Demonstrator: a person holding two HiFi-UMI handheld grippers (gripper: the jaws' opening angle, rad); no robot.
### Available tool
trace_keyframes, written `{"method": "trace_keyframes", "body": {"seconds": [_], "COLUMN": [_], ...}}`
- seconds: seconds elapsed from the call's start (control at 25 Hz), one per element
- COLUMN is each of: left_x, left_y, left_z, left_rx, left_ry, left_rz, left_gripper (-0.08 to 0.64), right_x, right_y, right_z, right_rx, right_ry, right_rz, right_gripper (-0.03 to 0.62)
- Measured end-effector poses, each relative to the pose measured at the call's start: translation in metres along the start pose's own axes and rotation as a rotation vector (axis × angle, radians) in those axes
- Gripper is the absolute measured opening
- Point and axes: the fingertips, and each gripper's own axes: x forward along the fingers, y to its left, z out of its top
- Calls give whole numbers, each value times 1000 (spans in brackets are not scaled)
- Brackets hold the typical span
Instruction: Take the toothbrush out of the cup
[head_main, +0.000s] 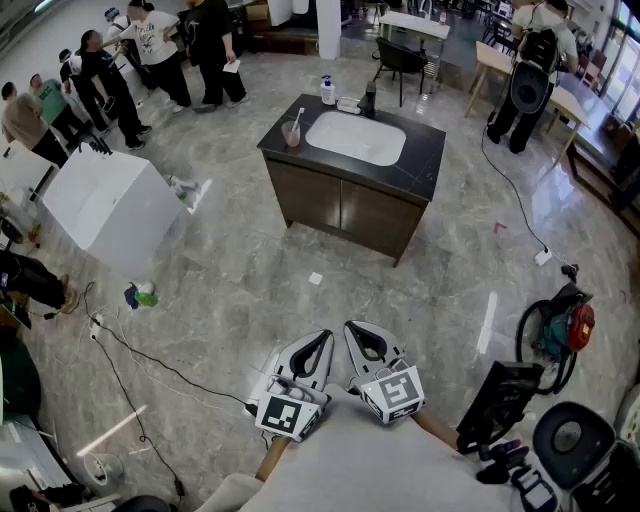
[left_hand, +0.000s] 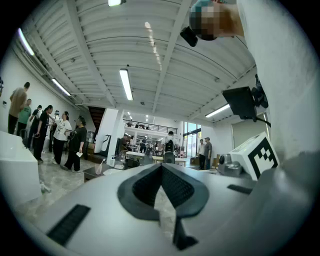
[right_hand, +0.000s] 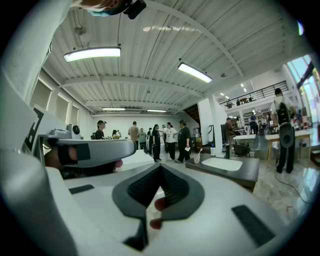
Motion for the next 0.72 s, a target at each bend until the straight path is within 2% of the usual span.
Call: {"method": "trace_keyframes", "body": {"seconds": [0.24, 0.4, 0.72], "left_x": [2, -3, -9], "left_y": [-2, 4, 6], "left_z": [-3, -13, -12], "left_rx": [5, 72, 63], "left_ry": [6, 69, 79], "left_rz": [0, 6, 15], "left_gripper": [3, 3, 4], "right_x": [-1, -1, -3], "right_y": [-3, -1, 5], "right_z": [0, 1, -2], "right_rx": [-3, -6, 11], "right_ry": [0, -3, 8], "right_rz": [0, 6, 24], "right_gripper": [3, 3, 3]}}
